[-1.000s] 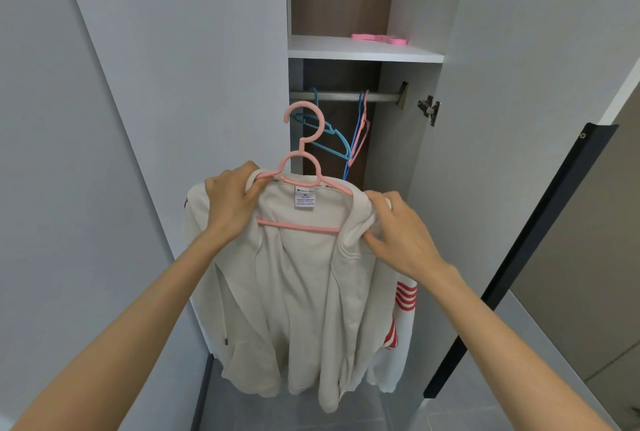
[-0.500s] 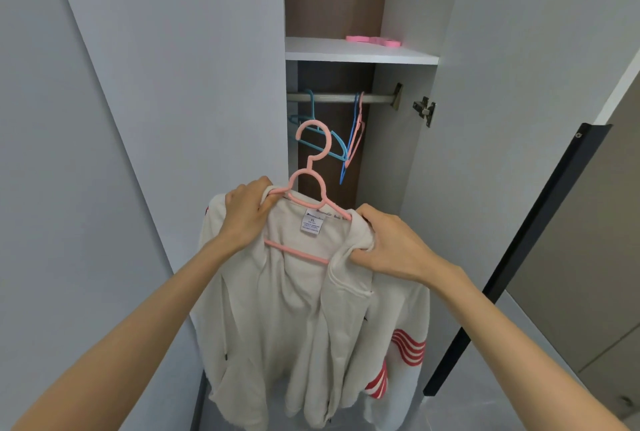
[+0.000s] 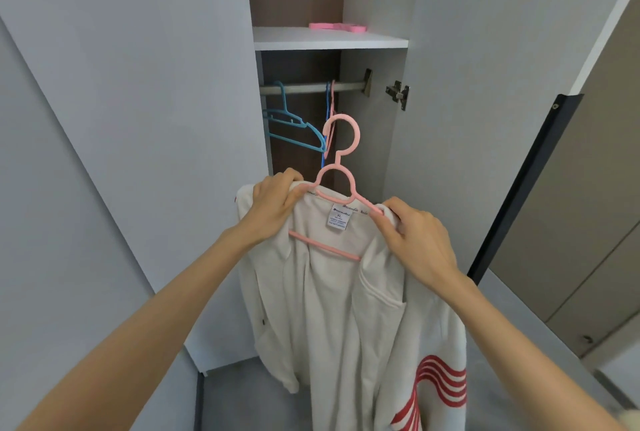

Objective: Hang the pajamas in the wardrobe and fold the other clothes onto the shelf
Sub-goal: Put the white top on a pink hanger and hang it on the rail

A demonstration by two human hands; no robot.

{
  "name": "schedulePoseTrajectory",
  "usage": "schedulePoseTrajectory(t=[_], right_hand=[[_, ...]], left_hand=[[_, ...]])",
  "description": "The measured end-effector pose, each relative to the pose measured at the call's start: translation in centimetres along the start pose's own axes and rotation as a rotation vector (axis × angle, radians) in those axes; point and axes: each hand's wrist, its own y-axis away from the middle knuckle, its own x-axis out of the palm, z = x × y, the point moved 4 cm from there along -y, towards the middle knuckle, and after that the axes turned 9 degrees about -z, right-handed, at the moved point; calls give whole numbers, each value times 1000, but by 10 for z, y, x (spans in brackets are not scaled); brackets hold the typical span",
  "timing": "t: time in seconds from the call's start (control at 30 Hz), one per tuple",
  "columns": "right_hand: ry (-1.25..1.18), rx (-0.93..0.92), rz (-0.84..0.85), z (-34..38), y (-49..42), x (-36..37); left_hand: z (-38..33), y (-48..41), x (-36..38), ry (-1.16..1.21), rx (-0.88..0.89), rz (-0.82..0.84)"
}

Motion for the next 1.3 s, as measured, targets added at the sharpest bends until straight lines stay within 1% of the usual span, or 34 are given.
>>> schedulePoseTrajectory(t=[0.1,0.17,0.23,0.3,0.37,0.43,0.53,0.67,0.77,0.87,0.93,1.0,1.1,1.13,1.3], right_hand=[[-44,98,-38,-7,-4,-1],[-81,153,-52,-13,-11,0],[-125,198,-70,-19,-20,4],[-153,237,-92,-27,-30,8],[-160,274,-104,-35,-39,12],[-164,303,-102,-46,-52,19],[-203,334,-69,-61,-81,32],[-258,396,-9,-78,-123,48],[-262,429,9,-92,-150,59],[-287,477,25,-105,-170,72],[-294,506,25,-114,-180,79],[-283,530,20,-122,-189,87],[-268,570,11,-130,-200,98],[-263,580,4,-132,-203,102],[-210,604,-28,-145,-221,110]], left_hand=[[-2,-20,15,-14,69,25],[0,-35,27,27,70,28],[-1,-48,40,110,23,-13],[-4,-64,54,140,-45,-72],[-8,-78,67,175,-114,-71],[-7,-97,81,233,-139,-36],[3,-129,100,270,-120,19],[16,-171,123,263,-79,32],[23,-201,143,313,-83,53],[30,-224,167,368,-147,85],[35,-235,182,386,-252,98],[39,-245,195,438,-331,154],[43,-260,210,633,-388,286],[44,-266,214,664,-405,315],[48,-290,236,690,-394,379]])
